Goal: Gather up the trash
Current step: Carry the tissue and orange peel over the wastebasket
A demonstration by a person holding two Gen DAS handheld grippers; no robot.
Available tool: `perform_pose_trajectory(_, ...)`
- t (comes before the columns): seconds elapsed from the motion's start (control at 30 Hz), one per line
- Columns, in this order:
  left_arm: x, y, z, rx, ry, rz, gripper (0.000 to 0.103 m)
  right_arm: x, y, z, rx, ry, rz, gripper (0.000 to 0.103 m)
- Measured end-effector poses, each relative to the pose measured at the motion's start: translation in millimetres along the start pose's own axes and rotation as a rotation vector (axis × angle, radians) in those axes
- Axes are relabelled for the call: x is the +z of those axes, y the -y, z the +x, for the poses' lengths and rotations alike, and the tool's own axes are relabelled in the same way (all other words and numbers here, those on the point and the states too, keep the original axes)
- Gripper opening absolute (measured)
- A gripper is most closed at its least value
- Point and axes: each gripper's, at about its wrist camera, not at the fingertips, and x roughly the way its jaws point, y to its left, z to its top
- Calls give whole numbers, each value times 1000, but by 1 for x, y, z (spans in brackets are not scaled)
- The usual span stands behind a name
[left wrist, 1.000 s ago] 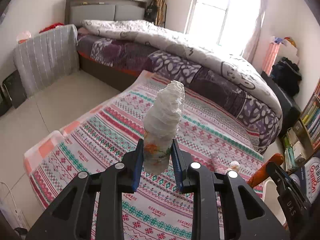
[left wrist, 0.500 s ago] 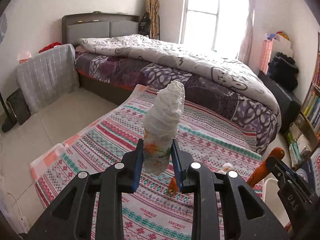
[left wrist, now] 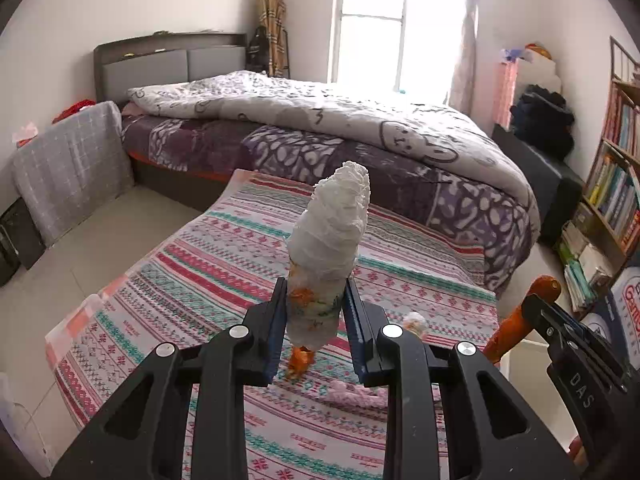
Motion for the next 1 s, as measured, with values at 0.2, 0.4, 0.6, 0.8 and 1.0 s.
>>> perform_pose_trajectory(0.2,-2,22,-1,-26,1,27,28,1,14,-5,-21,0,11,14)
perform_pose_trajectory(0.4,-4,46,-1,-55,-3,54,28,2,33,-11,-52,6,25,14)
perform_pose_trajectory(0.6,-7,71,-1,-87,-9,86,28,3,54,-17,-86,5,40,14)
perform_pose_trajectory(0.8,-13,97,-2,-124,-12,119,28,2,79,-22,-130,-6,67,14)
perform_pose_trajectory(1.0,-19,126,-2,-163,-23,154,28,0,109,-28,-184,-18,97,14)
